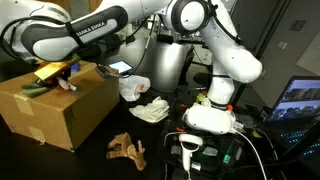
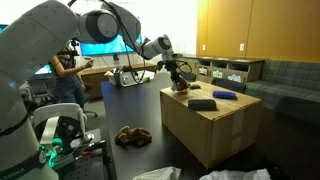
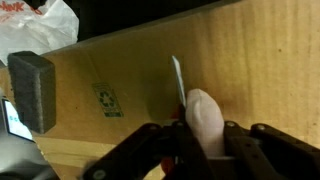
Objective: Retrieve the stuffed deer from the box and place it on the table. Lift the black object on the table and position it on top of the box. Take the plastic on the box and place it to the right of the table. Grab the red toy and the towel, then place them on the box. Lastly, pick up the blue object from the box and place it on the table.
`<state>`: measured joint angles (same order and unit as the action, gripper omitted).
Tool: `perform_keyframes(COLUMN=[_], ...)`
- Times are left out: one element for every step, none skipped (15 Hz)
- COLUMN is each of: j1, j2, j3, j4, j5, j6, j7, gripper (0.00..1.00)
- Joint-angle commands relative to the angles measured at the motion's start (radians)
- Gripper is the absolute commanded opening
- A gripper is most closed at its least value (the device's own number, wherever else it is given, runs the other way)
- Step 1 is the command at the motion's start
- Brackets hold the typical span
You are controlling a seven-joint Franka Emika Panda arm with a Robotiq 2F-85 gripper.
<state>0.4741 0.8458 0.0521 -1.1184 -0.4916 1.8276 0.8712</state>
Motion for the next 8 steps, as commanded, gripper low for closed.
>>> perform_keyframes(j1=[0.004, 0.004, 0.003, 0.004, 0.005, 0.005, 0.004, 0.004], j2=[0.03, 0.027, 0.023, 0.013, 0.002, -0.002, -0.019, -0.03], j3=[-0.006, -0.006, -0.005, -0.004, -0.003, -0.002, 0.002, 0.005], j4=[0.065, 0.06, 0.055, 0.042, 0.03, 0.026, 0.006, -0.004], j5=[0.012, 0.012, 0.009, 0.007, 0.005, 0.004, 0.004, 0.004], j6=[-0.078, -0.083, -0.085, -0.082, -0.08, -0.08, -0.072, -0.069], j7=[-0.03, -0.031, -0.033, -0.034, -0.035, -0.037, -0.045, -0.05], gripper=[0.44, 0.44, 0.51, 0.58, 0.66, 0.74, 0.81, 0.89])
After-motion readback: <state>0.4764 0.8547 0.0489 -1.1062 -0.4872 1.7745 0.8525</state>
